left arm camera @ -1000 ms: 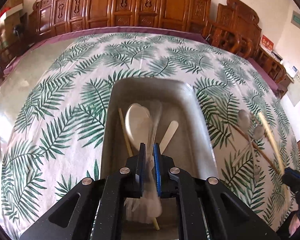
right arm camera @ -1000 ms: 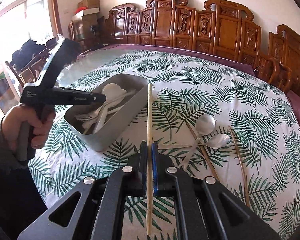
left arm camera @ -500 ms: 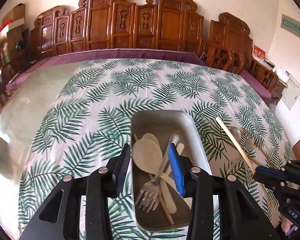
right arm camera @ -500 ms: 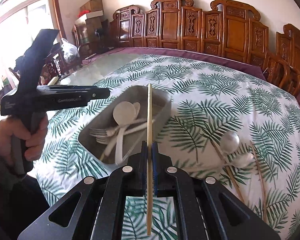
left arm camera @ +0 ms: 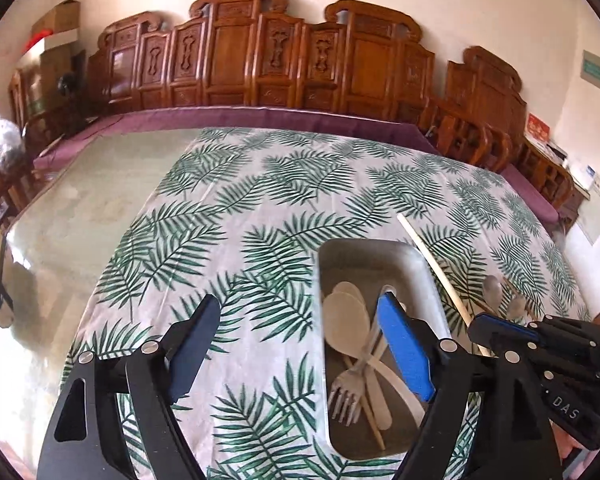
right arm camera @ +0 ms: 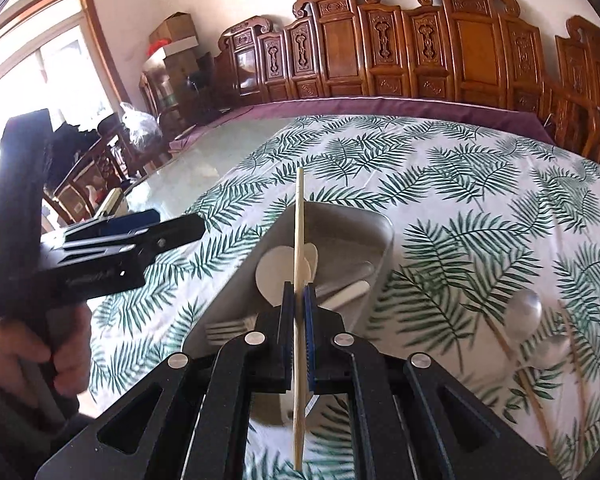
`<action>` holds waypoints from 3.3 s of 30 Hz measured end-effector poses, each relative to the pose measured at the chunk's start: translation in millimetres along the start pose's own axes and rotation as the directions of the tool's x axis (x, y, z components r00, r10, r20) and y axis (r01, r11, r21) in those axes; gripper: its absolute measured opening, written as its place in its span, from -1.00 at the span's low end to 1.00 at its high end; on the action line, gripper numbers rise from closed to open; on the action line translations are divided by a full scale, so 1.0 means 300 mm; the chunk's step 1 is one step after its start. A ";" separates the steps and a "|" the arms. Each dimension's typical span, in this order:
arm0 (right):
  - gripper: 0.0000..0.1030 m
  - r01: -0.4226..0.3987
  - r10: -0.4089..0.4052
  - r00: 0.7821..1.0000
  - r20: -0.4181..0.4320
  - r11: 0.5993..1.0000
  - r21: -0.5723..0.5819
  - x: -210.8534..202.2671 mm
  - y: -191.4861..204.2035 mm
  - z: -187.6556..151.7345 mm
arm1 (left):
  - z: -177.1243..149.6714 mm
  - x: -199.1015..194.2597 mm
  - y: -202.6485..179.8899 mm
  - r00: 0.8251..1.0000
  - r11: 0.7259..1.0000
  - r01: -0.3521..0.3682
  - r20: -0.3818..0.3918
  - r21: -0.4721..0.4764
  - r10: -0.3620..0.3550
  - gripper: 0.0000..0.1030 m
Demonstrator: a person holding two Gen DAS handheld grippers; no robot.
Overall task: Organize utensils
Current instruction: 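Lower the wooden chopstick into the tray and open the right gripper, then move the left gripper back to the pile and grasp a metal spoon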
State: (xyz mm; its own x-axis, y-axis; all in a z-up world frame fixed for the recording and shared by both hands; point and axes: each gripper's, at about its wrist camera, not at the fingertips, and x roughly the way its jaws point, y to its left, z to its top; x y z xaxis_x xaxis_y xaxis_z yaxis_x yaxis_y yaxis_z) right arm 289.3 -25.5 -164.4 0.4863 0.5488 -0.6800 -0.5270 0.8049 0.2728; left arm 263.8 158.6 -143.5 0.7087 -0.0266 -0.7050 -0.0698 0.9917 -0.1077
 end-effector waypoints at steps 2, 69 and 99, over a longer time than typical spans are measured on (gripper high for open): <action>-0.89 -0.007 0.007 1.000 -0.003 1.000 0.021 0.031 0.008 0.010 | 0.002 -0.002 0.024 1.000 1.000 -0.007 0.004 -0.020 0.007 0.64; -0.08 0.335 -0.333 0.942 -0.042 0.941 0.051 -0.292 -0.578 -0.301 | -0.104 0.051 -0.520 0.977 0.958 0.209 -0.072 0.196 -0.198 0.70; -0.08 0.334 -0.329 0.942 -0.075 0.940 0.076 -0.292 -0.749 -0.310 | -0.265 0.353 -0.878 0.946 0.934 0.233 -0.284 0.272 -0.153 -0.43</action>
State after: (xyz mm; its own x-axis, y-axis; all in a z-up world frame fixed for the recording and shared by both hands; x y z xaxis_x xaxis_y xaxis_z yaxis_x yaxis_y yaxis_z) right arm 300.3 -275.5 -229.5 0.5786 0.2353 -0.7809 -0.2795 0.9567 0.0812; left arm 301.4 -115.6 -245.7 0.4817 -0.2126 -0.8501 0.2902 0.9541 -0.0741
